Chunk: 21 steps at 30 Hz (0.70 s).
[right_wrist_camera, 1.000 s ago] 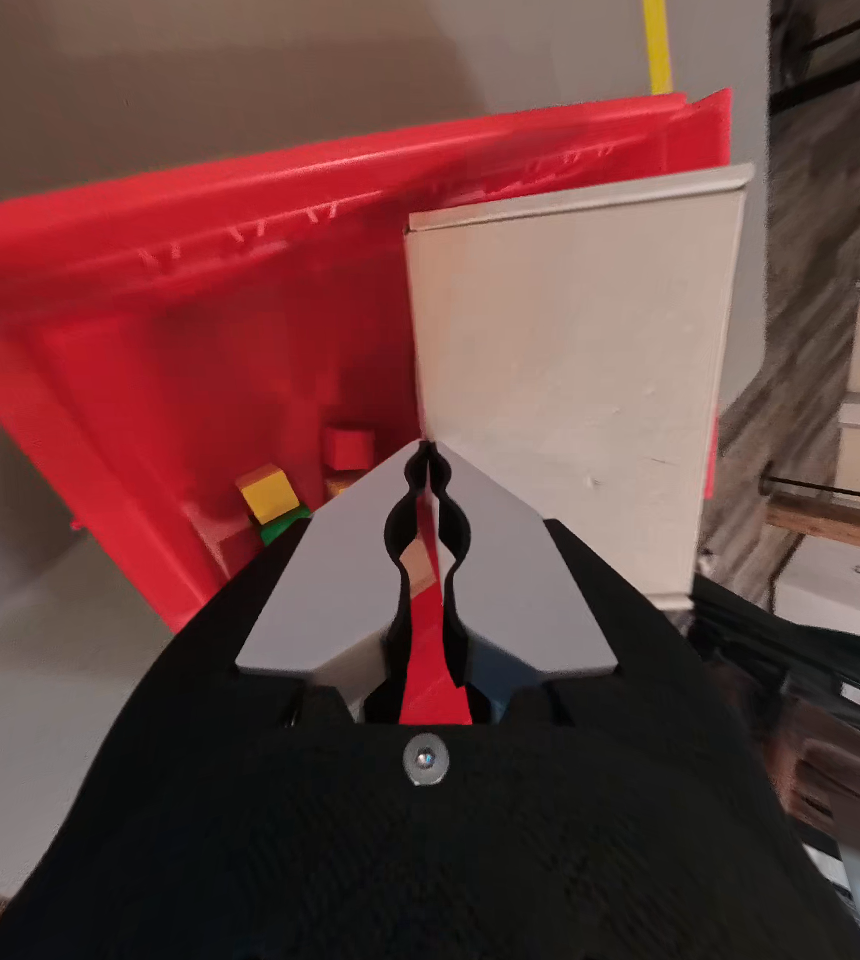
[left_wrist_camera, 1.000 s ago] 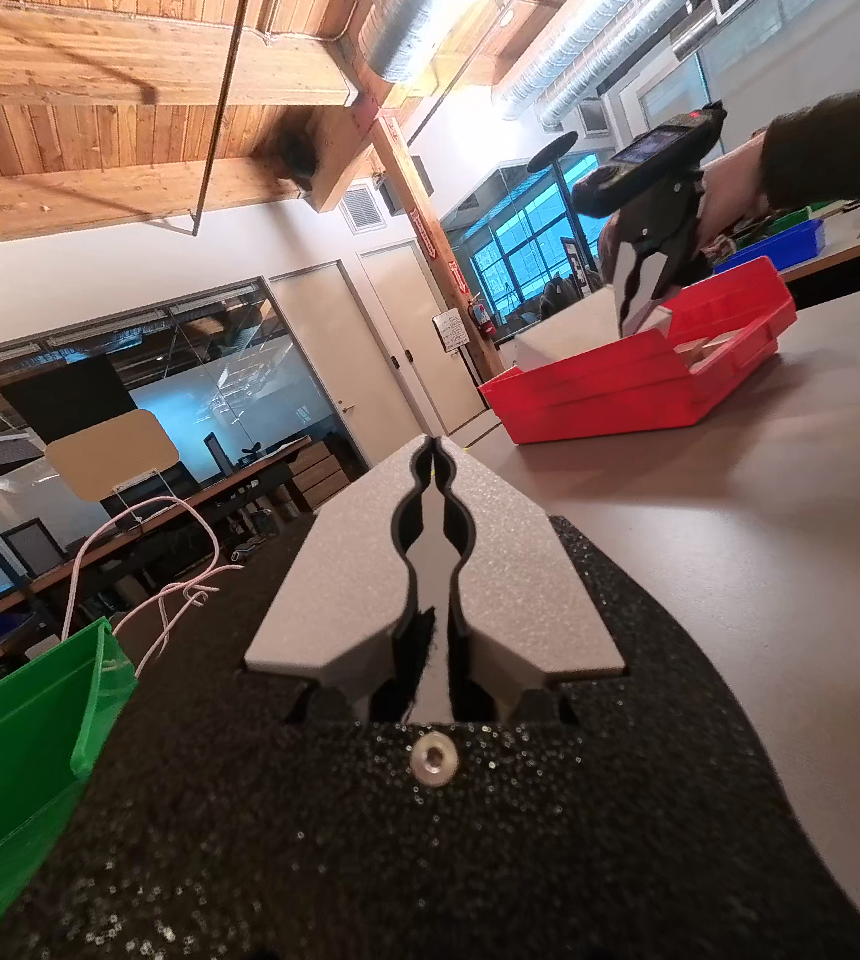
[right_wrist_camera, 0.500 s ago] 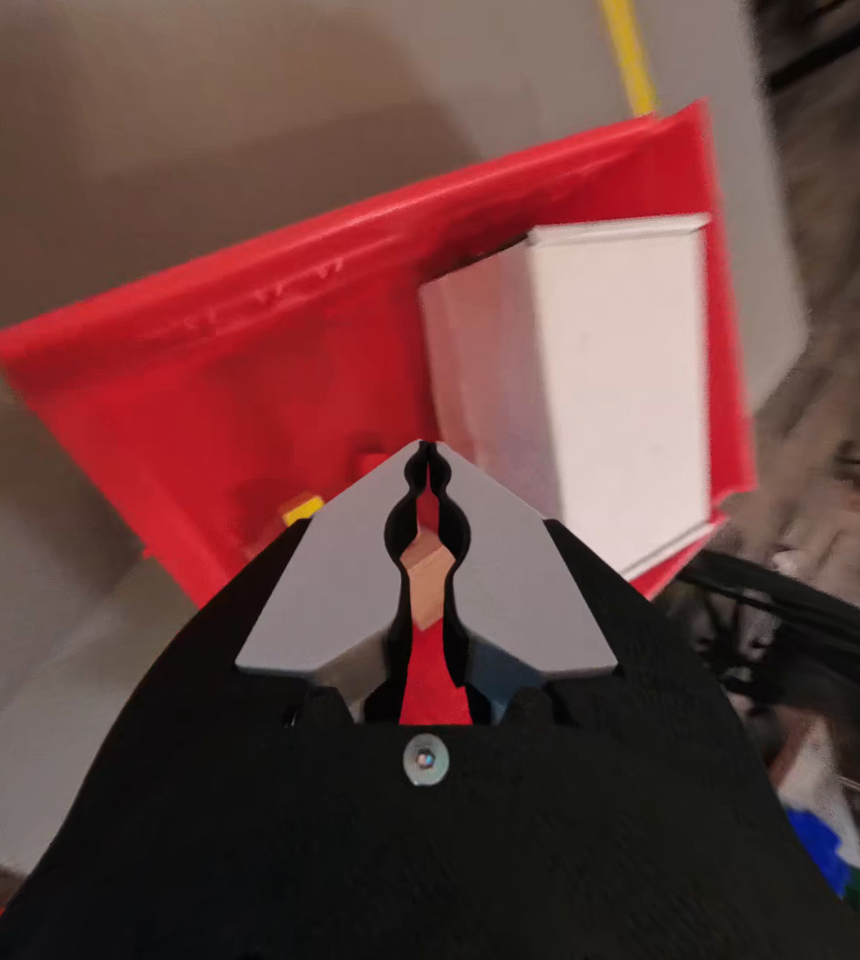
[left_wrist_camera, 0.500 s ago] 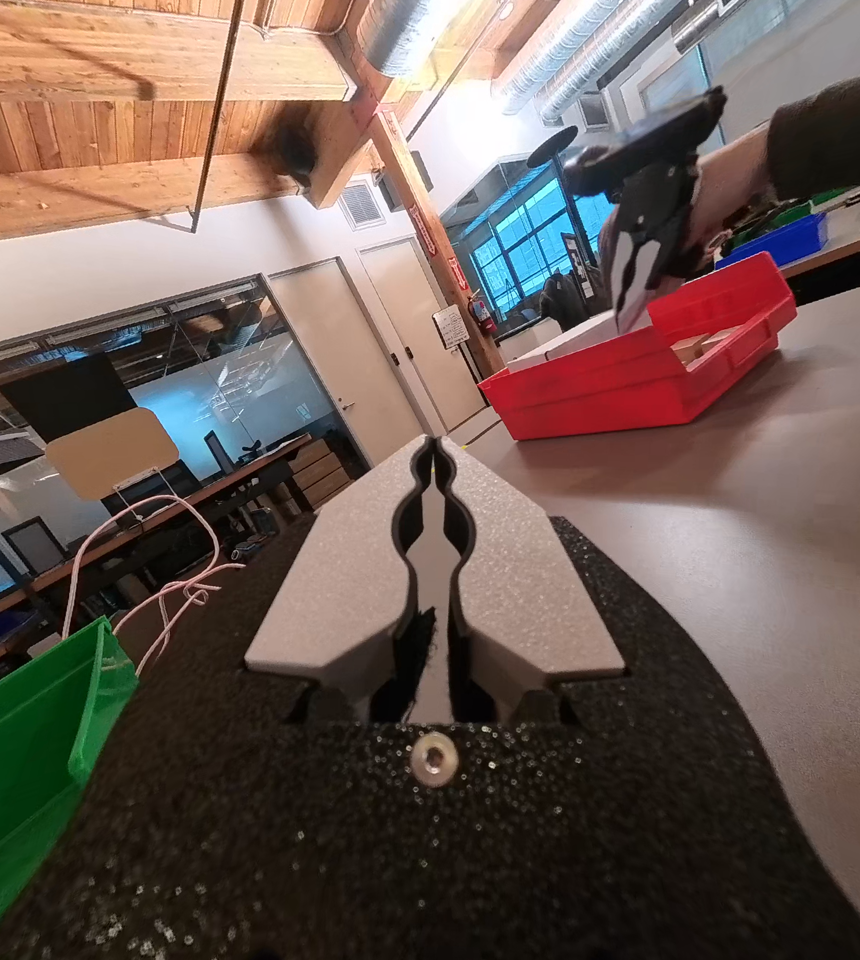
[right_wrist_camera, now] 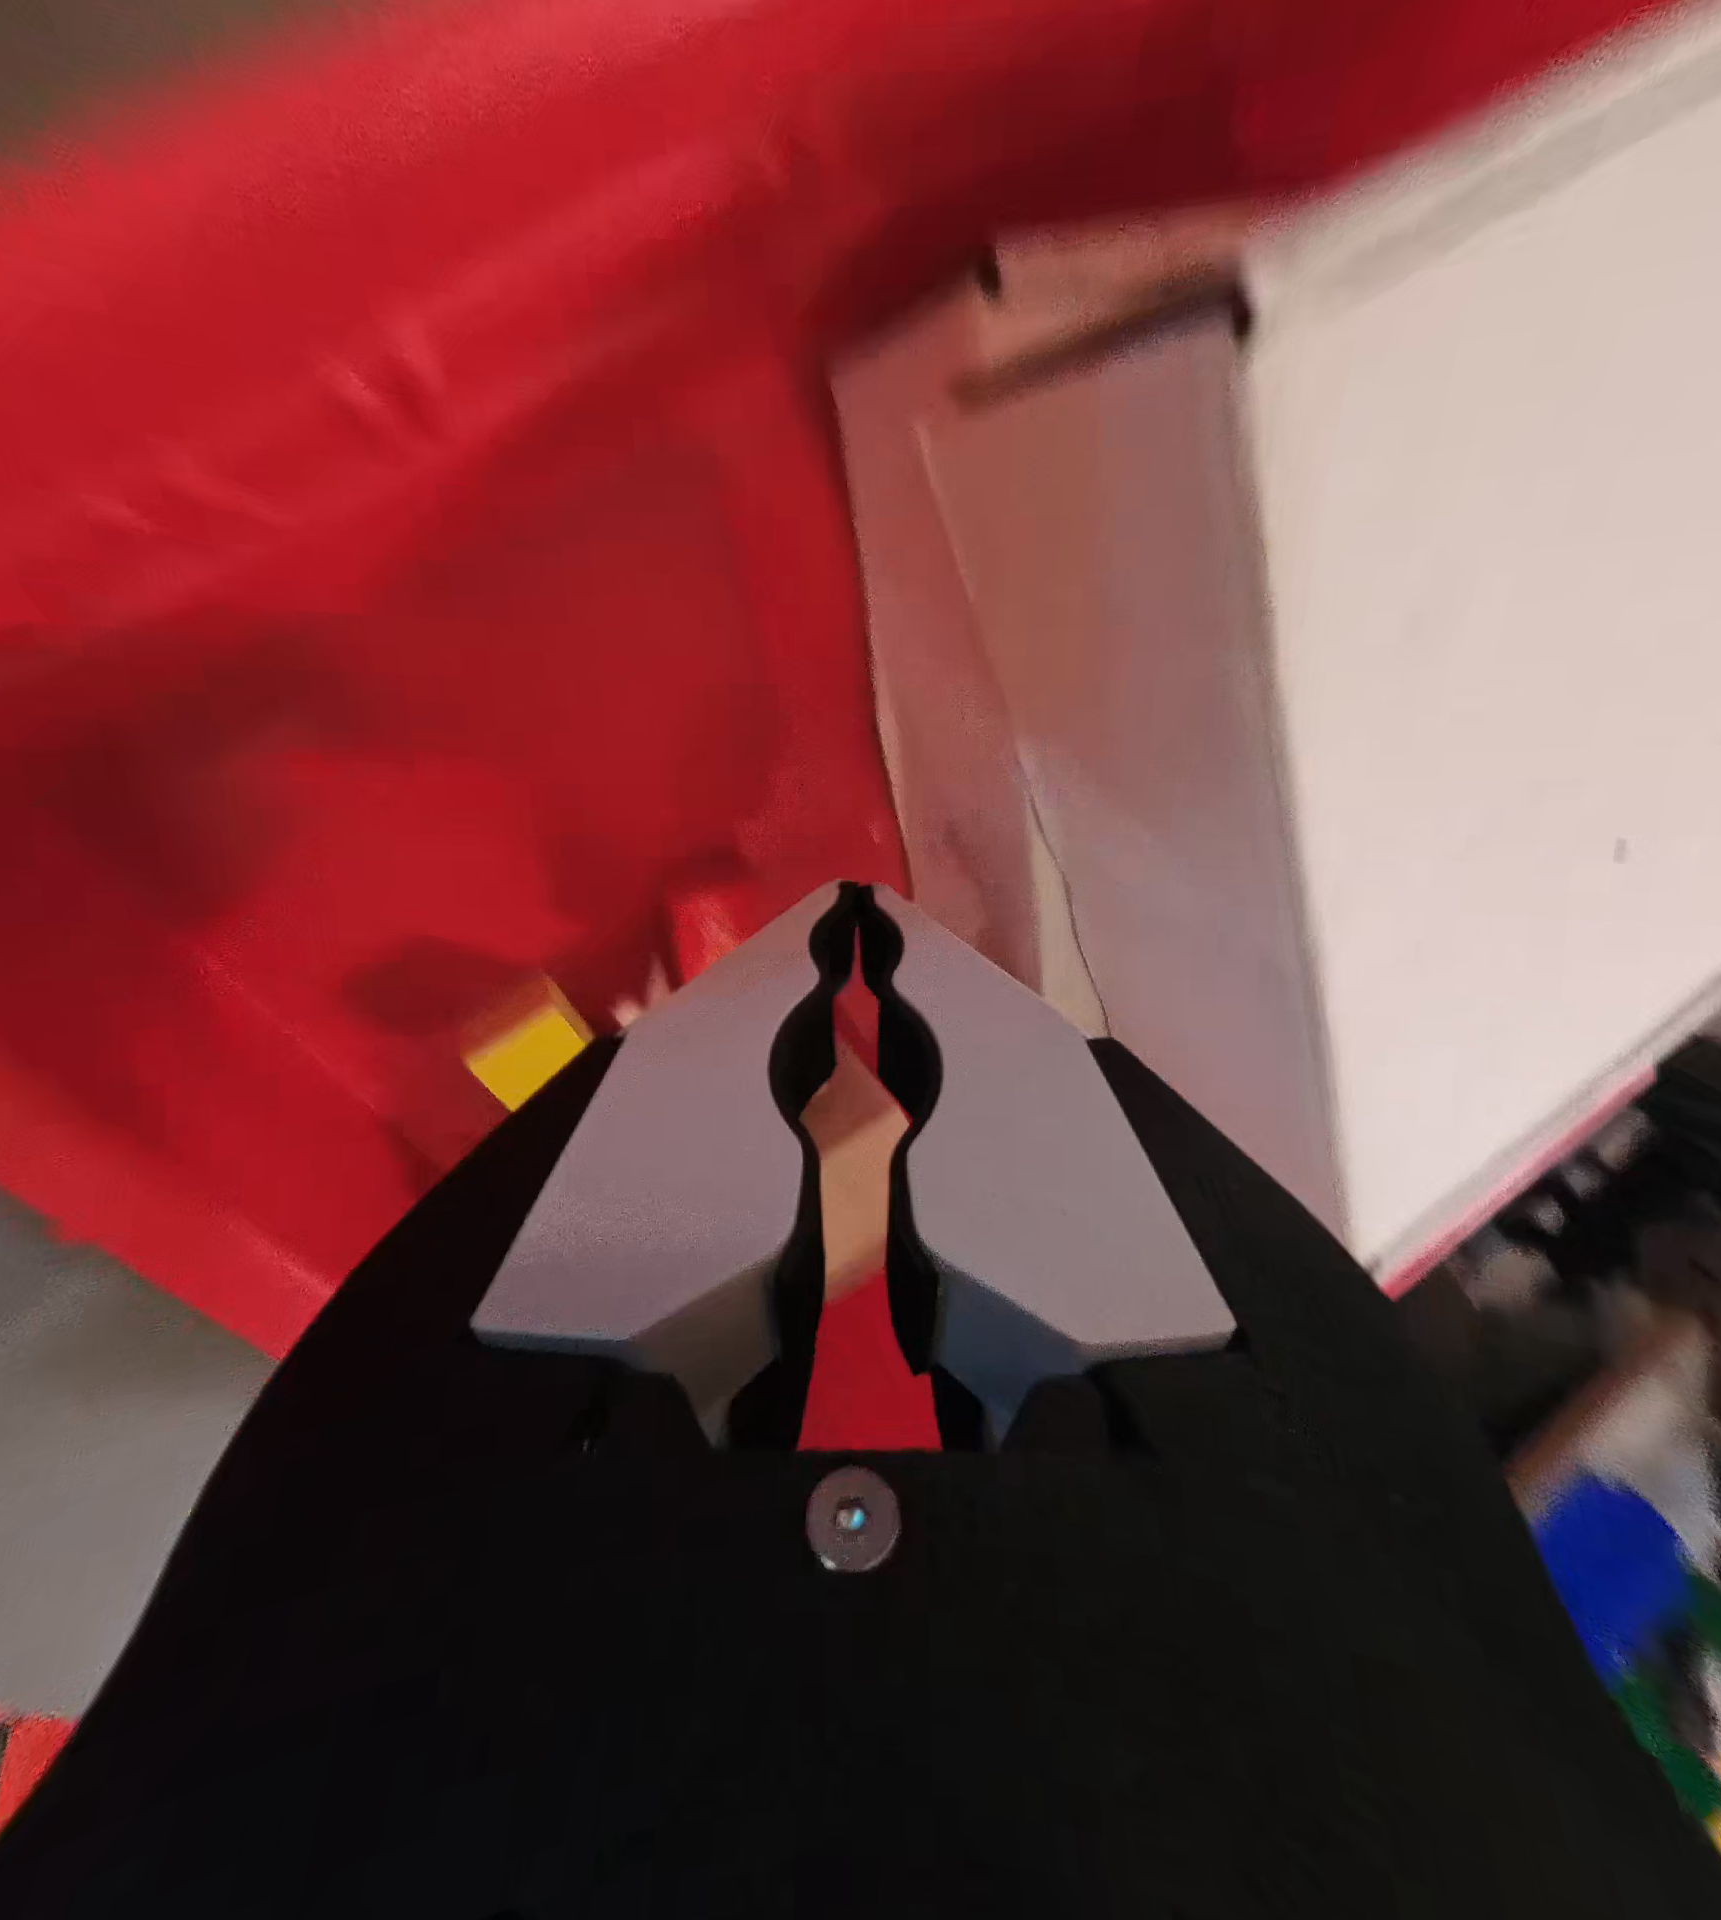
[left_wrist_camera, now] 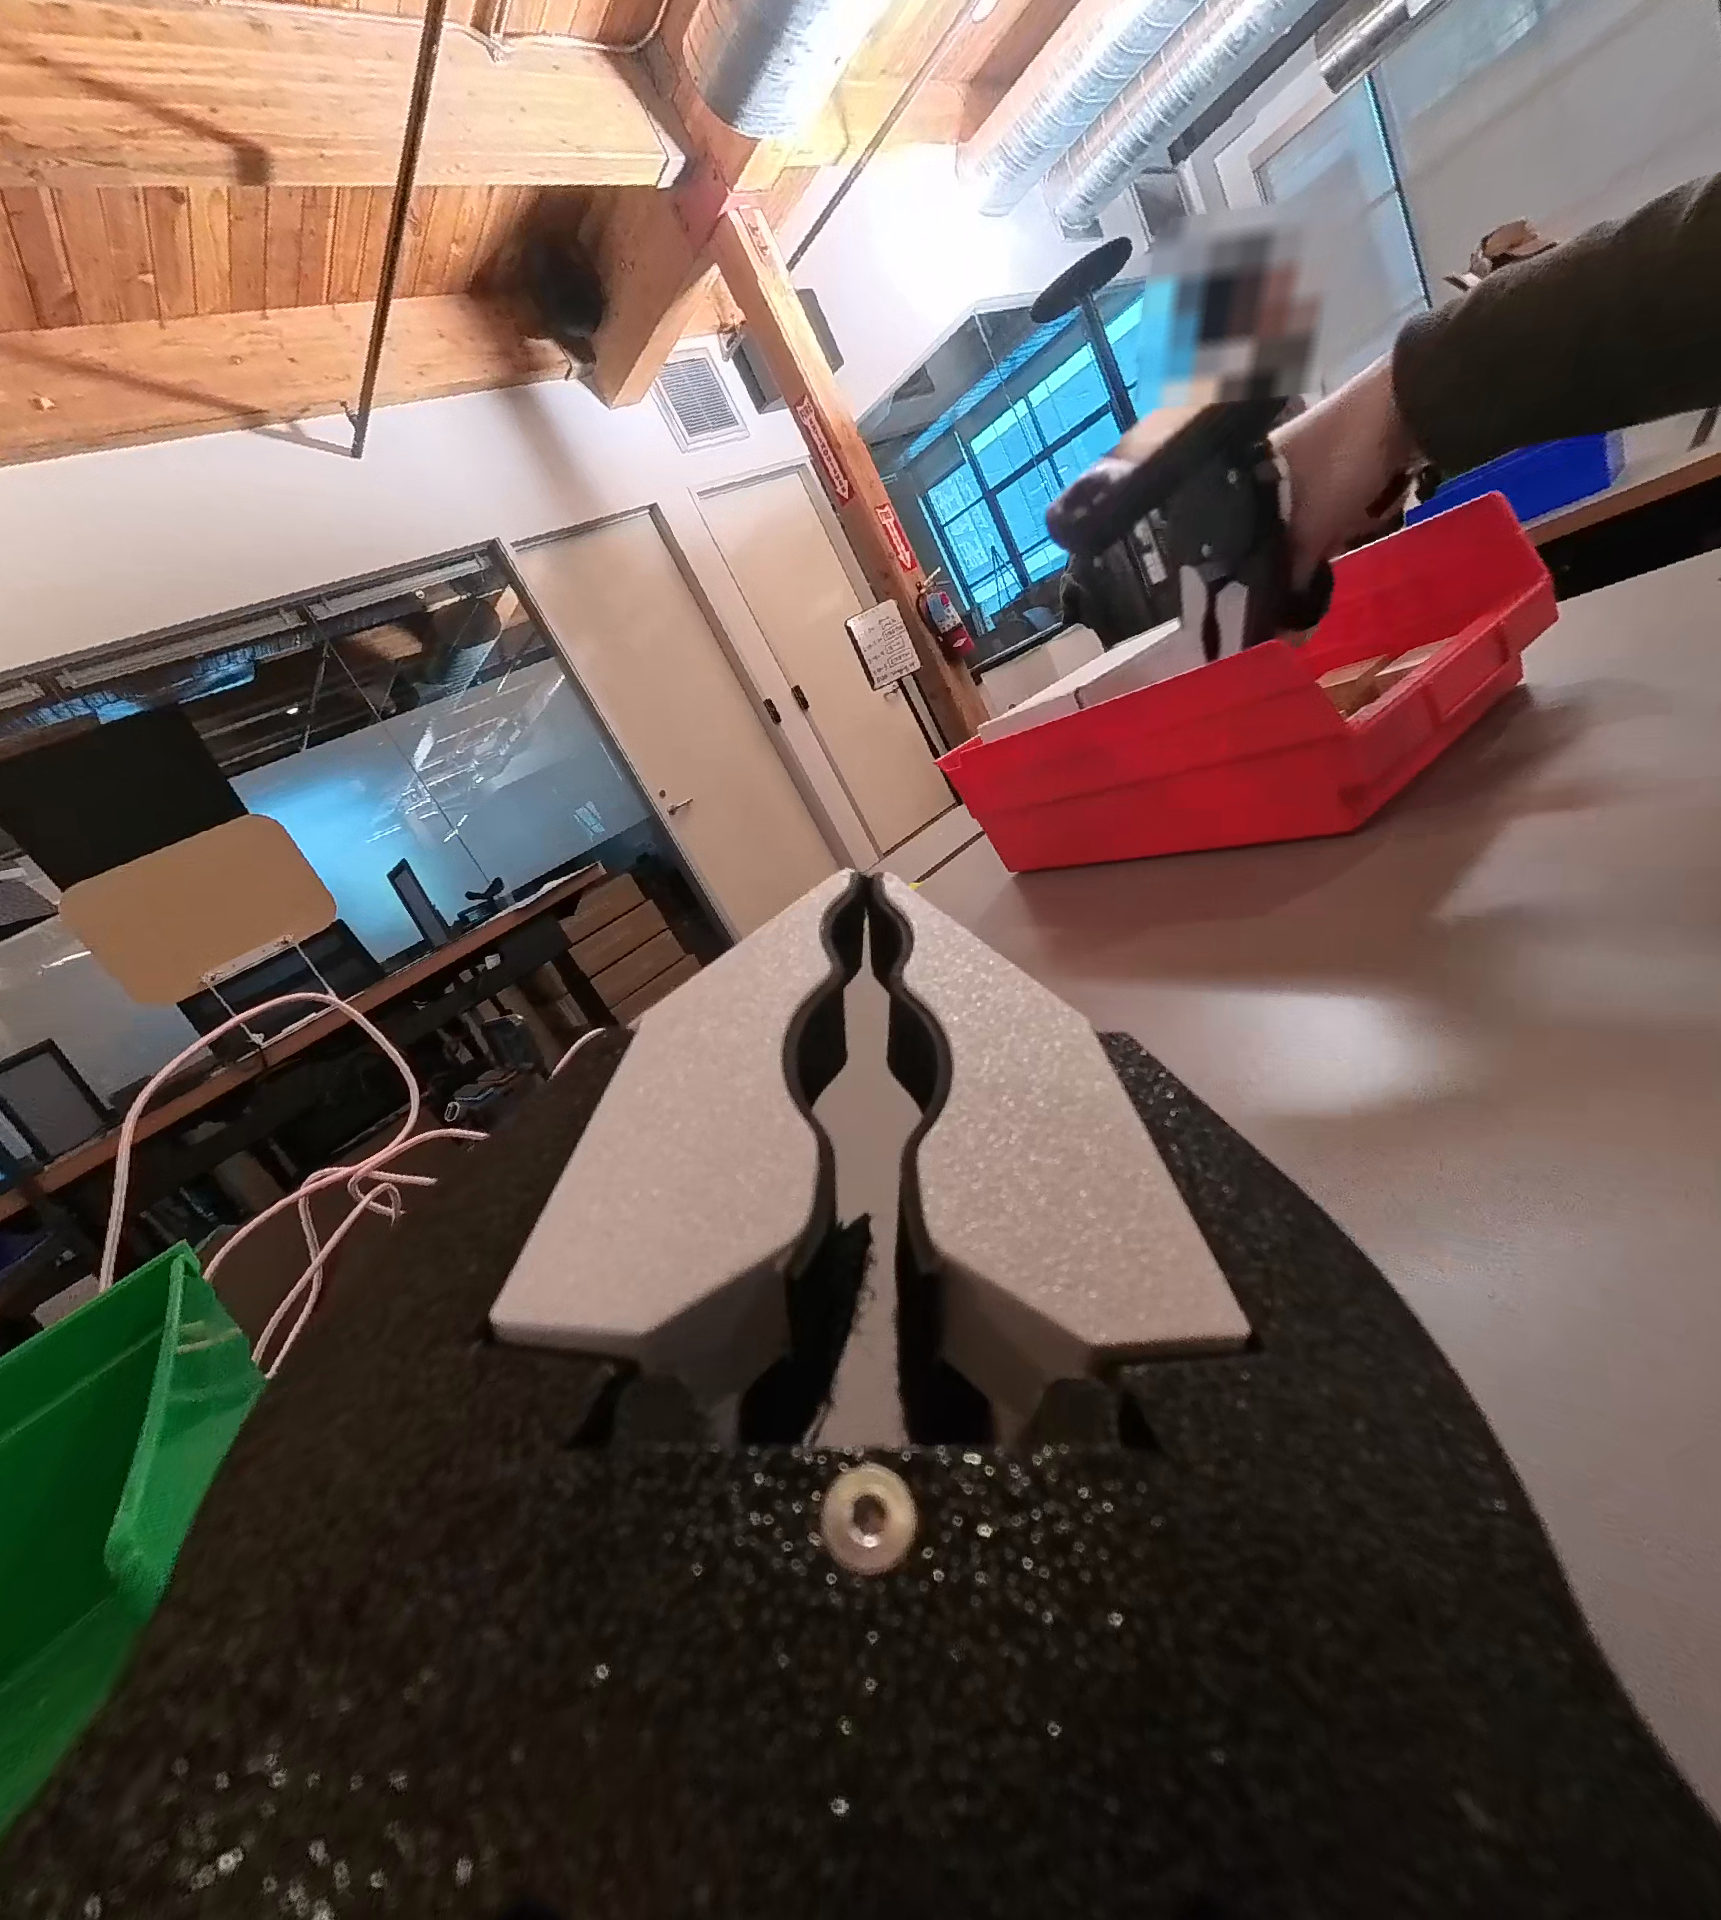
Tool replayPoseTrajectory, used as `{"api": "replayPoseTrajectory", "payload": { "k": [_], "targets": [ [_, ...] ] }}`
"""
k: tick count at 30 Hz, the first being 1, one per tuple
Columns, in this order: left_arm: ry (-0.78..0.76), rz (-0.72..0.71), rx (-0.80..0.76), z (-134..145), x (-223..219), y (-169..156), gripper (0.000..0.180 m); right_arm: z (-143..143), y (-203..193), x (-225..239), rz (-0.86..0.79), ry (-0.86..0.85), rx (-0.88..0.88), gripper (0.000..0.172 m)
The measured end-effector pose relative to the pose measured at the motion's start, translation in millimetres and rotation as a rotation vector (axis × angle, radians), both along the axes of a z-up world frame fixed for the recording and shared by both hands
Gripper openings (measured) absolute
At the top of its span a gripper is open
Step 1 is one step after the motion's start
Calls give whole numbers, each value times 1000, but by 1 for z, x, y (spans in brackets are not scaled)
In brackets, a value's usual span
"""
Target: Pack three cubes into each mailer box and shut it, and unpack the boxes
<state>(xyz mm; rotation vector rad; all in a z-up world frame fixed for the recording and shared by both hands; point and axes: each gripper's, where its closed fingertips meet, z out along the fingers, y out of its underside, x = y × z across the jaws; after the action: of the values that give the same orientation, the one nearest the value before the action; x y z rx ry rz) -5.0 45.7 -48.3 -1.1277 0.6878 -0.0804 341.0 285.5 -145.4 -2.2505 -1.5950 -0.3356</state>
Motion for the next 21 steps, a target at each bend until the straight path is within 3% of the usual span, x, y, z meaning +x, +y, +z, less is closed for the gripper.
{"api": "replayPoseTrajectory", "payload": {
  "k": [6,11,21],
  "targets": [
    [16,1,1,-2,1,0,0,12,28,-49,39,166,142,0],
    [20,7,-10,-4,0,1,0,18,48,-45,-17,118,300,0],
    [-47,53,-131,-13,-14,15,0,66,-8,-15,-281,249,563,0]
  ]
}}
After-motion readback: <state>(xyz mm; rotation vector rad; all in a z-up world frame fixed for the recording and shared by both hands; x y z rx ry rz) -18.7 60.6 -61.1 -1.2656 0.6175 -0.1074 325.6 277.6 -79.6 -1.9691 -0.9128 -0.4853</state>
